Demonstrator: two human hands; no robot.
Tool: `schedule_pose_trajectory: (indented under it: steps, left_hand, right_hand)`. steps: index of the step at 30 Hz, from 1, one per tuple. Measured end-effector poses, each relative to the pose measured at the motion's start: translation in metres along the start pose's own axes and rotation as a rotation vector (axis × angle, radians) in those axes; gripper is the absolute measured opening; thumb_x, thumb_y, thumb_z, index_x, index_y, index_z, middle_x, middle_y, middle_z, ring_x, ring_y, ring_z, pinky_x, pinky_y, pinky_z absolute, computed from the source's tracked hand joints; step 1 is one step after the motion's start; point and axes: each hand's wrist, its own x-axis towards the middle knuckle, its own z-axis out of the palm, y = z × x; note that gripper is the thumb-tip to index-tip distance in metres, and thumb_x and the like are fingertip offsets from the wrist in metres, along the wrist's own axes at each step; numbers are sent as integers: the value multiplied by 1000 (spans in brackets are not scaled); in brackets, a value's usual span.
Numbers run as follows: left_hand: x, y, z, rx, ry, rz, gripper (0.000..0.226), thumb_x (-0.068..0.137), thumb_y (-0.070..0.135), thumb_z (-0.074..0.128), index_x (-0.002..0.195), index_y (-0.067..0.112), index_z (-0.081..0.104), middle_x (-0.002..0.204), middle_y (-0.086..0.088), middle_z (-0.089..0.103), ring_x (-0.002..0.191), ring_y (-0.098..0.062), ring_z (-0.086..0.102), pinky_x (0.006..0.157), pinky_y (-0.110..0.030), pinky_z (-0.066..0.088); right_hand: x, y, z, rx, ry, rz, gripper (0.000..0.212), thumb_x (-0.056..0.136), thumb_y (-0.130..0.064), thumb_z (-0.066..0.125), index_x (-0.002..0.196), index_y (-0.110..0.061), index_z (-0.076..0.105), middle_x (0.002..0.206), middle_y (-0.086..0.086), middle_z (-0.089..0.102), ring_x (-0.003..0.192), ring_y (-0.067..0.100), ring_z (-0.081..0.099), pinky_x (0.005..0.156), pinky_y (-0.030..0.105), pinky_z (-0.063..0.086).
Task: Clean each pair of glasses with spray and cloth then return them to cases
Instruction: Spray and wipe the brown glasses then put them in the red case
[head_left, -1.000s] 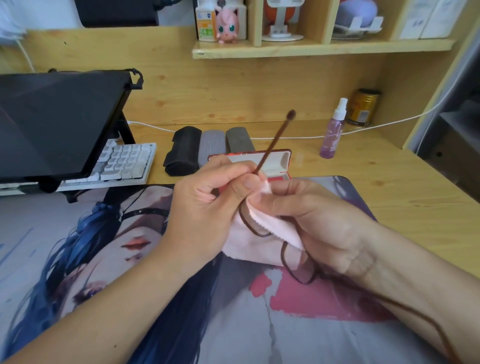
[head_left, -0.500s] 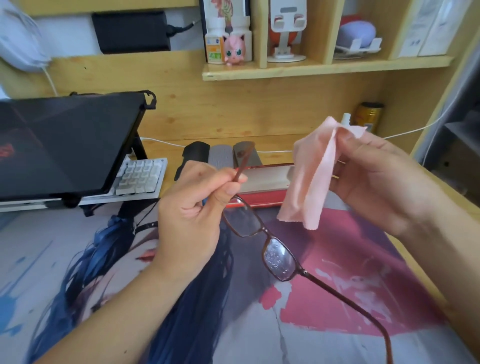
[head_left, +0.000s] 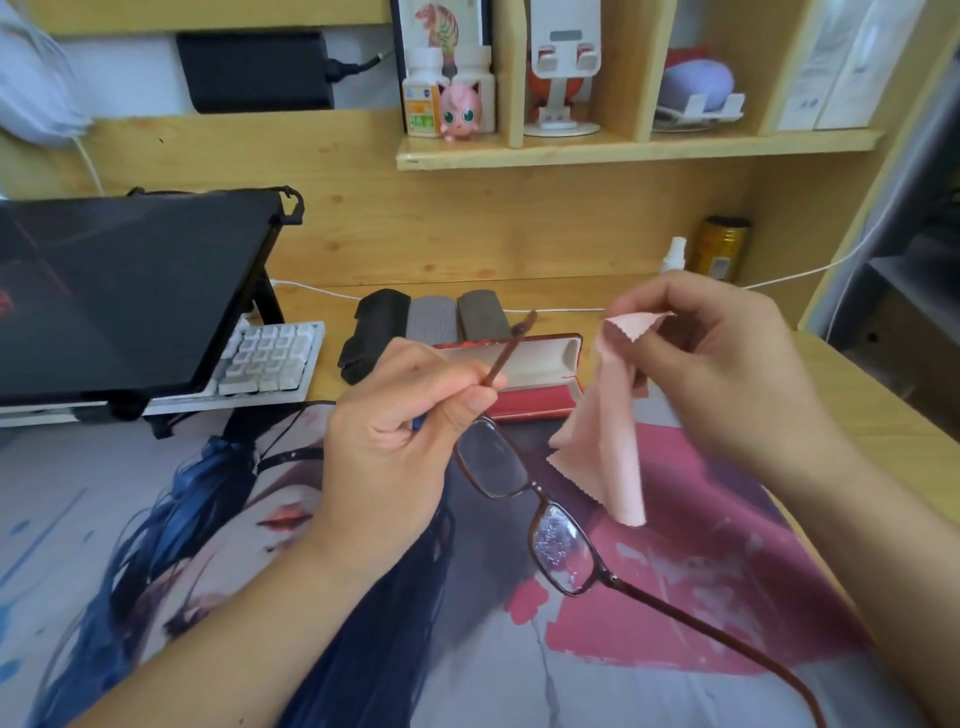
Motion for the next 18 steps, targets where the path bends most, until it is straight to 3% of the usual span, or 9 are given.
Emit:
schedule_pose_trajectory:
  steps: [3, 7, 9, 12, 14, 15, 17, 18]
  left_hand:
    - [-1, 0, 2, -17, 0, -30, 11, 94, 21, 64, 98, 22, 74, 87, 4, 66, 84, -25, 60, 77, -28, 47]
    - [-1, 0, 4, -50, 10, -59, 12, 94, 24, 64, 99, 23, 74, 88, 10, 67, 86, -23, 62, 78, -29, 49]
    - [0, 0, 4, -72, 17, -74, 13, 95, 27, 64, 103, 24, 74, 90, 15, 67, 88, -21, 62, 78, -28, 49]
    - [0, 1, 3, -75, 24, -80, 13, 95, 27, 64, 104, 25, 74, 90, 15, 67, 88, -20, 62, 79, -29, 49]
    - [0, 1, 3, -61, 11, -65, 13, 95, 28, 64, 102, 25, 74, 89, 14, 67, 88, -22, 62, 78, -31, 50]
    - [0, 2, 3, -52, 3, -58, 12, 95, 28, 64, 101, 25, 74, 89, 13, 67, 88, -23, 62, 77, -32, 50]
    - [-1, 2, 4, -40, -5, -55, 11, 94, 25, 64, 98, 23, 75, 88, 8, 67, 86, -25, 62, 76, -34, 51]
    - [-2, 1, 4, -35, -5, -55, 11, 94, 23, 65, 94, 22, 76, 88, 6, 67, 86, -26, 62, 75, -35, 51]
  right_hand:
    - [0, 5, -2, -124, 45, -24, 17, 88, -16, 75, 78, -18, 62, 71, 2, 64, 60, 10, 58, 55, 22, 46]
    - [4, 6, -10, -401, 189, -261, 35, 92, -26, 67, 63, -10, 55, 91, 4, 52, 89, 22, 50, 78, 30, 41]
    - [5, 7, -14, -475, 201, -317, 44, 96, -26, 61, 59, -2, 56, 88, 5, 53, 88, 24, 50, 77, 34, 41]
    - [5, 10, -8, -341, 99, -39, 56, 104, -34, 51, 58, -5, 38, 56, 1, 38, 53, 13, 35, 51, 34, 31]
    - [1, 9, 5, -217, -24, 244, 52, 104, -42, 47, 60, -15, 37, 55, -3, 30, 48, 8, 26, 47, 30, 20]
    - [-2, 7, 11, -66, -64, 379, 48, 103, -43, 47, 63, -18, 42, 57, 0, 34, 47, 9, 30, 46, 29, 22]
    - [-6, -1, 22, 443, -127, 604, 44, 104, -40, 46, 73, -11, 56, 65, 11, 57, 51, 15, 57, 49, 24, 45]
    - [-8, -6, 25, 694, -203, 648, 46, 104, -39, 44, 87, -2, 64, 81, 18, 69, 70, 22, 71, 63, 30, 58]
